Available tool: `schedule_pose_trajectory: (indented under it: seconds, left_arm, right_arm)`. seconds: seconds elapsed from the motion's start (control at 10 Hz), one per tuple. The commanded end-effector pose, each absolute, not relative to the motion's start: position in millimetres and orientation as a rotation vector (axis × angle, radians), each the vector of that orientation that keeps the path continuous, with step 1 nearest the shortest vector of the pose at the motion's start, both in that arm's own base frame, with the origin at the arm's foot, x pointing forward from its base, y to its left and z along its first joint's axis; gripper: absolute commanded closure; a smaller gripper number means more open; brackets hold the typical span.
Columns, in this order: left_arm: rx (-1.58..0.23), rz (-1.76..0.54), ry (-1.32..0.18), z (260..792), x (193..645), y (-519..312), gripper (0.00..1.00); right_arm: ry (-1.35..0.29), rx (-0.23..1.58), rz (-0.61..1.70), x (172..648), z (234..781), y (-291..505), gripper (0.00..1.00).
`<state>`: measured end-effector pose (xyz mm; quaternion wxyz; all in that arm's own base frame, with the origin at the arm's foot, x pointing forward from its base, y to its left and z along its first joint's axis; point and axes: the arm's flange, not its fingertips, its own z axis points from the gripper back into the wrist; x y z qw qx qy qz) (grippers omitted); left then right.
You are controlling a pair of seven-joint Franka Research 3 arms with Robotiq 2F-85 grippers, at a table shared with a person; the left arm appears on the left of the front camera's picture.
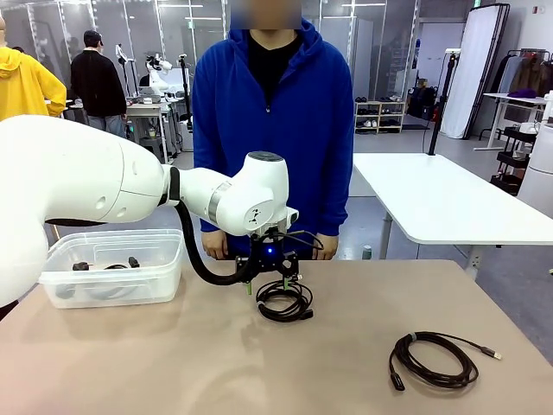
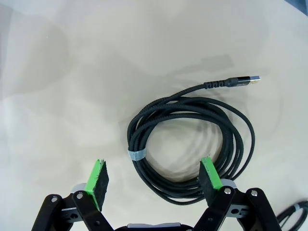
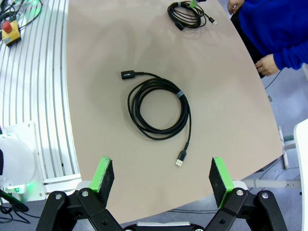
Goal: Organize and store the cables.
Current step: Place the USB Extension Cable into the Organizing box.
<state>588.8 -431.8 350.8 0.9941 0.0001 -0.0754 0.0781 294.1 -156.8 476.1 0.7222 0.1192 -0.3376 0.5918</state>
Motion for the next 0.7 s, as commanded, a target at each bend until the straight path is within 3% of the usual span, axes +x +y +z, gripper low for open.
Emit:
schedule_pose_trajectory:
  seconds: [0.0,0.6]
  left_arm:
    - [0.041,0.166,-0.163,339.0,590.8,-433.6,0.05]
    - [0.014,0.208,-0.138,315.5,598.6,-417.4,0.05]
  right_arm:
    - [-0.732,0.255,1.303,293.8,476.3,-156.6,0.00]
    - [-0.732,0.255,1.303,293.8,476.3,-156.6,0.00]
